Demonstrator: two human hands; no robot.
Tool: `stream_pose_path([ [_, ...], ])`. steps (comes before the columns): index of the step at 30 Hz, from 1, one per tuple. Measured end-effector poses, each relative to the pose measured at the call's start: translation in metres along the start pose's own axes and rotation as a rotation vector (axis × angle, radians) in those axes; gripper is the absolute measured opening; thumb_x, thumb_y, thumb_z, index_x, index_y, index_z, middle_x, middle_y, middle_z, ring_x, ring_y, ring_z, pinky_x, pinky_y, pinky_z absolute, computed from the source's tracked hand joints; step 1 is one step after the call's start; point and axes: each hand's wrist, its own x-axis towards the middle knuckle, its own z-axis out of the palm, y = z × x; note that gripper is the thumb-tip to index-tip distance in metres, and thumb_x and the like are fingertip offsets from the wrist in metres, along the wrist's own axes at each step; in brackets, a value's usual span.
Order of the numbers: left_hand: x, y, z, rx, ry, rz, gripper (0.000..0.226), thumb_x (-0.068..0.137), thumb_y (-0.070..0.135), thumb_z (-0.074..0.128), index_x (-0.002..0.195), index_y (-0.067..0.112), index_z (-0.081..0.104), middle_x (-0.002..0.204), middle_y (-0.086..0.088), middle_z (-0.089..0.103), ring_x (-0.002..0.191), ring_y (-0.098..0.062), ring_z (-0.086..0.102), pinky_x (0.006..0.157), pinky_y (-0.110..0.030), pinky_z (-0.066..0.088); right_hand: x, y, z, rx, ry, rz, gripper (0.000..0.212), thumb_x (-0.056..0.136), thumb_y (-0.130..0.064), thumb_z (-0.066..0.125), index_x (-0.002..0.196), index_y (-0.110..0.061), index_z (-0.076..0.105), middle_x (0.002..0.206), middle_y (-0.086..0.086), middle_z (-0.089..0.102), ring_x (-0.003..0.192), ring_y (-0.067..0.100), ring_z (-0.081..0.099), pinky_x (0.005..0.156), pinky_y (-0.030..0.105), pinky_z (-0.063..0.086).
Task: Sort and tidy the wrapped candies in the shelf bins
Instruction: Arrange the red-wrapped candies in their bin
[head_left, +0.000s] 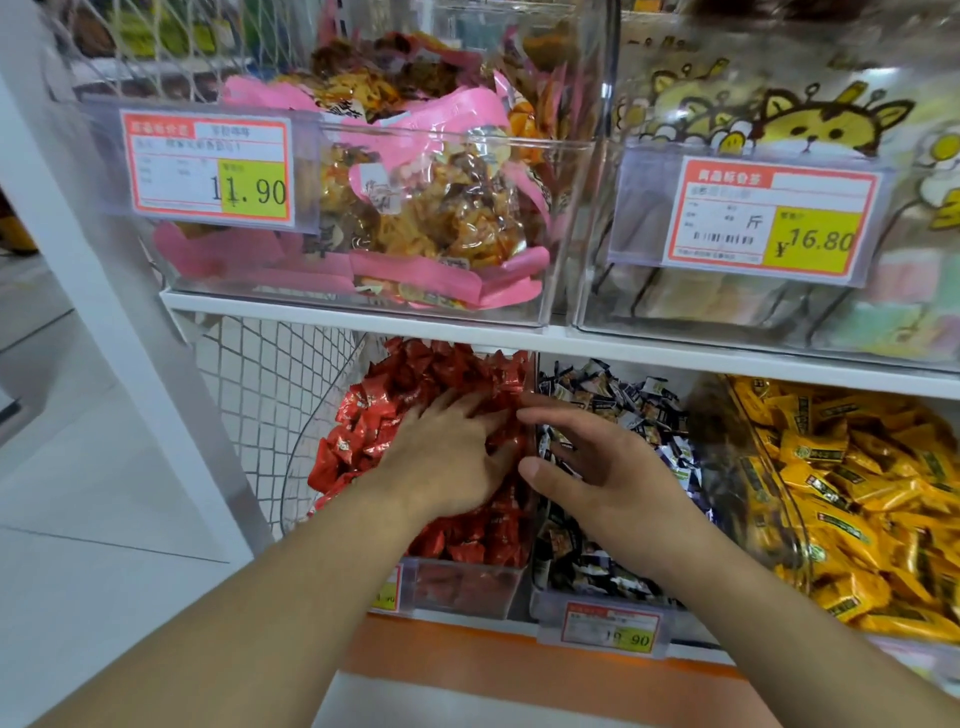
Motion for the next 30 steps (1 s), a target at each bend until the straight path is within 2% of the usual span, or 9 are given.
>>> stream_pose_path([
  [3, -0.011, 0.002, -0.002, 0.009, -0.018, 0.007, 0.061, 0.103, 0.063, 0.027, 0.159, 0.039, 0.027, 0.168, 0.006, 0.026, 0.155, -0.02, 0.019, 0.125, -0.046, 0.017, 0.001, 0.001, -0.001, -0.005, 0.001, -0.002, 0.037, 0.092, -0.032, 0.074, 0.127, -0.039, 0.068, 0.146, -0.029, 0.053, 0.138, -0.012, 0.044, 0.12, 0.027, 0.035],
  [10, -0.03, 0.007, -0.006, -0.005, -0.091, 0.005, 0.065, 0.104, 0.064, 0.022, 0.162, 0.035, 0.023, 0.171, 0.006, 0.017, 0.158, -0.019, 0.007, 0.128, -0.046, 0.007, -0.001, 0.0, -0.001, -0.033, -0.002, -0.001, 0.036, 0.095, -0.03, 0.073, 0.128, -0.041, 0.066, 0.147, -0.031, 0.051, 0.137, -0.013, 0.043, 0.12, 0.026, 0.036],
  [14, -0.04, 0.009, -0.009, -0.014, -0.113, 0.002, 0.063, 0.105, 0.063, 0.018, 0.162, 0.037, 0.02, 0.172, 0.007, 0.014, 0.159, -0.016, 0.001, 0.128, -0.04, -0.002, -0.001, -0.002, -0.002, -0.038, -0.002, -0.004, 0.036, 0.094, -0.03, 0.074, 0.128, -0.041, 0.066, 0.146, -0.033, 0.051, 0.137, -0.015, 0.042, 0.12, 0.024, 0.035],
  [19, -0.051, 0.005, -0.016, -0.118, -0.105, 0.02, 0.064, 0.102, 0.069, 0.023, 0.161, 0.046, 0.014, 0.172, 0.014, 0.005, 0.158, -0.011, -0.005, 0.126, -0.034, -0.003, 0.001, -0.001, -0.002, -0.017, -0.009, -0.001, 0.037, 0.093, -0.031, 0.075, 0.127, -0.041, 0.067, 0.145, -0.032, 0.052, 0.136, -0.014, 0.044, 0.121, 0.026, 0.035],
  [21, -0.051, 0.001, -0.024, -0.204, -0.05, 0.016, 0.064, 0.101, 0.068, 0.033, 0.16, 0.046, 0.021, 0.17, 0.017, 0.012, 0.157, -0.009, 0.005, 0.125, -0.03, 0.007, 0.001, 0.0, -0.001, 0.012, -0.003, -0.002, 0.037, 0.09, -0.033, 0.076, 0.126, -0.04, 0.068, 0.145, -0.031, 0.054, 0.136, -0.012, 0.045, 0.121, 0.027, 0.036],
  [23, -0.036, -0.003, -0.034, -0.245, 0.134, 0.036, 0.052, 0.103, 0.056, 0.044, 0.152, 0.04, 0.042, 0.16, 0.013, 0.036, 0.148, -0.013, 0.033, 0.119, -0.026, 0.026, 0.002, 0.002, 0.0, 0.026, 0.009, -0.005, 0.037, 0.089, -0.033, 0.077, 0.125, -0.04, 0.069, 0.144, -0.03, 0.055, 0.136, -0.011, 0.046, 0.12, 0.028, 0.036],
  [24, -0.023, -0.006, -0.036, -0.23, 0.243, 0.052, 0.045, 0.103, 0.049, 0.048, 0.146, 0.036, 0.05, 0.152, 0.009, 0.047, 0.14, -0.016, 0.044, 0.115, -0.028, 0.035, 0.002, 0.003, 0.0, 0.025, 0.012, -0.004, 0.036, 0.089, -0.033, 0.077, 0.124, -0.041, 0.069, 0.145, -0.03, 0.054, 0.136, -0.012, 0.046, 0.12, 0.028, 0.036],
  [26, 0.003, -0.01, -0.037, -0.141, 0.316, 0.052, 0.045, 0.101, 0.046, 0.048, 0.144, 0.034, 0.051, 0.151, 0.004, 0.049, 0.14, -0.022, 0.043, 0.116, -0.038, 0.037, 0.002, 0.005, 0.001, 0.025, 0.01, -0.001, 0.037, 0.088, -0.038, 0.077, 0.124, -0.043, 0.069, 0.146, -0.03, 0.053, 0.137, -0.01, 0.045, 0.121, 0.03, 0.036],
  [30, 0.027, -0.01, -0.015, -0.041, -0.017, -0.109, 0.064, 0.098, 0.07, 0.031, 0.158, 0.052, 0.015, 0.172, 0.008, 0.01, 0.158, -0.03, 0.006, 0.124, -0.059, 0.013, 0.003, 0.008, 0.001, 0.035, 0.012, -0.017, 0.039, 0.087, -0.038, 0.076, 0.125, -0.04, 0.069, 0.147, -0.027, 0.054, 0.139, -0.007, 0.045, 0.121, 0.033, 0.037],
])
